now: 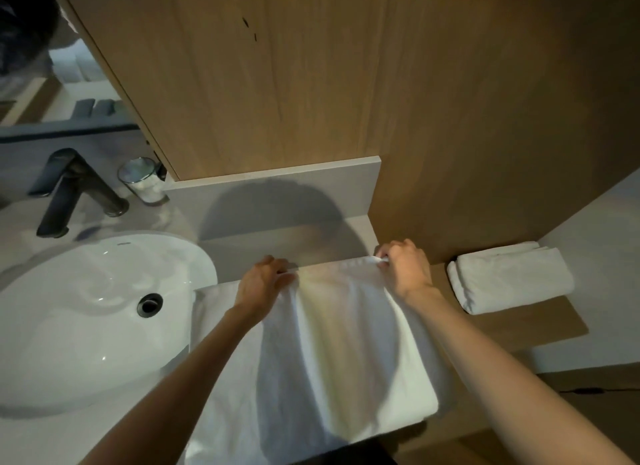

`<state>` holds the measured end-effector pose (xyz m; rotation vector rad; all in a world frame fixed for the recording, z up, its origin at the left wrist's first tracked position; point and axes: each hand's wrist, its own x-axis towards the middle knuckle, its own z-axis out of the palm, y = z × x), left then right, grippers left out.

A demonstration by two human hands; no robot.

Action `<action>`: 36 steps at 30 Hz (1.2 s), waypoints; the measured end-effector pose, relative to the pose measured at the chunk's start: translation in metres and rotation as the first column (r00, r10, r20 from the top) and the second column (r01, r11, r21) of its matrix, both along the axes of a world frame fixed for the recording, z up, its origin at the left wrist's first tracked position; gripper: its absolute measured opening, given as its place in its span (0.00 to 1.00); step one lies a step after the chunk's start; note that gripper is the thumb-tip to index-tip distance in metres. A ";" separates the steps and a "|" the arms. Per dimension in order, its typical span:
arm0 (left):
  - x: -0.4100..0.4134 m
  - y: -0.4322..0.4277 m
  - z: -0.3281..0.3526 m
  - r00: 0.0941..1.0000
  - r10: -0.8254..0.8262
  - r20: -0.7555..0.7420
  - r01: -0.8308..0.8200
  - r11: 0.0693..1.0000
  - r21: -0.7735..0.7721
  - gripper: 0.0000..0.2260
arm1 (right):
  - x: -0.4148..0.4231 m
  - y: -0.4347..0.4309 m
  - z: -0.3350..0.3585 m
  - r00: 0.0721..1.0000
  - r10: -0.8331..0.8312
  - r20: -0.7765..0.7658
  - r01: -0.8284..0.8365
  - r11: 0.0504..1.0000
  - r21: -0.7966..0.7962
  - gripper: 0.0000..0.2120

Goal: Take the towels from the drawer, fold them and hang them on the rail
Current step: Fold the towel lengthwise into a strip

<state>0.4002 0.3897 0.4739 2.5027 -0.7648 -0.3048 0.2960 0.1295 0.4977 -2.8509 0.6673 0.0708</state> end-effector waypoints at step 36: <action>0.064 0.106 0.059 0.983 0.014 0.181 -0.011 1.000 -0.017 0.04 | 0.031 0.000 0.071 0.936 0.304 -0.175 -0.314 0.949 -0.033 0.08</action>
